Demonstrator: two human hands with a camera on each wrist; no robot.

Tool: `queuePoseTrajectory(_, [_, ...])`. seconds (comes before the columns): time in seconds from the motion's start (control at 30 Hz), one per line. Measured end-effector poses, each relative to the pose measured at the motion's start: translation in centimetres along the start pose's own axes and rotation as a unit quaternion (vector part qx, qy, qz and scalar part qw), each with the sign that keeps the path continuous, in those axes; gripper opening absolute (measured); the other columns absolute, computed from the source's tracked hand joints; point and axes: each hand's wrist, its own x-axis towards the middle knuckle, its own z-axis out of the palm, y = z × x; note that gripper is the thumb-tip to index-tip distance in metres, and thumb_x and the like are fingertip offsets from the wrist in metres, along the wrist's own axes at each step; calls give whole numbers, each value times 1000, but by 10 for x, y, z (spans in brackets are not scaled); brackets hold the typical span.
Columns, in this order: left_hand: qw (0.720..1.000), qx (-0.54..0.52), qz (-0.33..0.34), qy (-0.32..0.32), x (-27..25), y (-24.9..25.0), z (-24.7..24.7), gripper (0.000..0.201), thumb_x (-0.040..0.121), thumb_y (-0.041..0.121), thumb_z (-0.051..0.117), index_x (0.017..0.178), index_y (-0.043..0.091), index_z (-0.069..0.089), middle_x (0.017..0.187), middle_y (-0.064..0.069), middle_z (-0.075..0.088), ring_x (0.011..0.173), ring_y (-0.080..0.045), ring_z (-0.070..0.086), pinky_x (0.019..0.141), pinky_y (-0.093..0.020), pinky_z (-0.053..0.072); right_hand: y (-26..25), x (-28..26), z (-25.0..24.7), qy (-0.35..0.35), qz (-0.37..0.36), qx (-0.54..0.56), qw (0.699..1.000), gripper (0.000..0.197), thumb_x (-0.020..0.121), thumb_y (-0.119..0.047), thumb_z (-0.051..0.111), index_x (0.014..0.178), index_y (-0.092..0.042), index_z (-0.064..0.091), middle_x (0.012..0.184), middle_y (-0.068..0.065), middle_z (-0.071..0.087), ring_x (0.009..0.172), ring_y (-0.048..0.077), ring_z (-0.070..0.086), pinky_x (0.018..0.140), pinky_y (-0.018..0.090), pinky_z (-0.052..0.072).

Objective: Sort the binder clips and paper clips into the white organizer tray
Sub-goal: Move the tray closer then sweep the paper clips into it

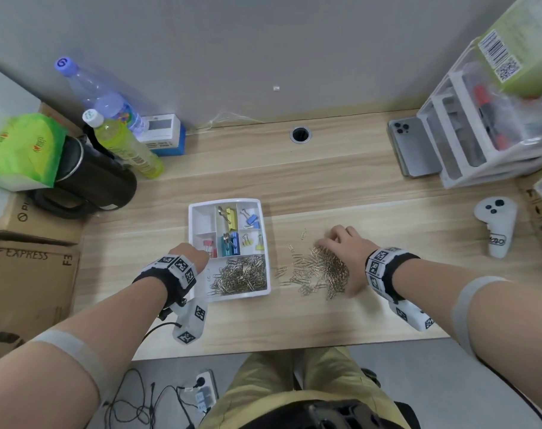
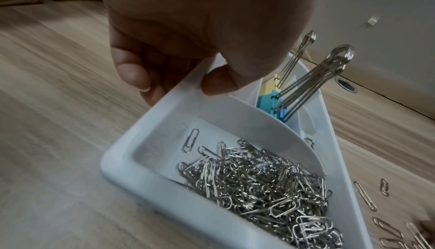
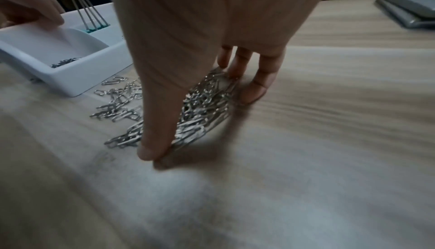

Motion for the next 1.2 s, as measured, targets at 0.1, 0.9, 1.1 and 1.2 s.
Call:
queuePoseTrajectory(0.1, [1000,-4,-1,3,0,0,1,22,91,19,48,71,9,47,70,-7,51,61,-21,48,60,-28,40,-10,6,6,14,-22,47,999,113,43,-41,93,139,-38,34,132,0,27,122,21,32,100,39,47])
queuePoseTrajectory(0.9, [1000,-22,-2,6,-1,-2,2,22,91,17,47,72,7,47,71,-7,51,59,-21,47,57,-27,38,-31,21,17,64,-60,106,990,19,84,-16,68,103,-22,68,124,-2,48,118,20,38,103,39,39])
queuePoseTrajectory(1.1, [1000,-24,0,6,0,-3,2,22,92,18,47,72,9,46,73,-7,53,60,-20,50,60,-28,41,-39,25,13,73,-58,106,990,18,82,-5,59,93,-11,72,114,4,59,105,28,54,91,30,42])
queuePoseTrajectory(1.2, [1000,-24,5,2,-1,-3,1,22,92,18,46,71,10,45,72,-6,52,60,-19,48,61,-29,41,-41,26,3,62,-55,110,991,17,79,-5,60,88,-10,73,108,3,65,101,24,59,88,31,46])
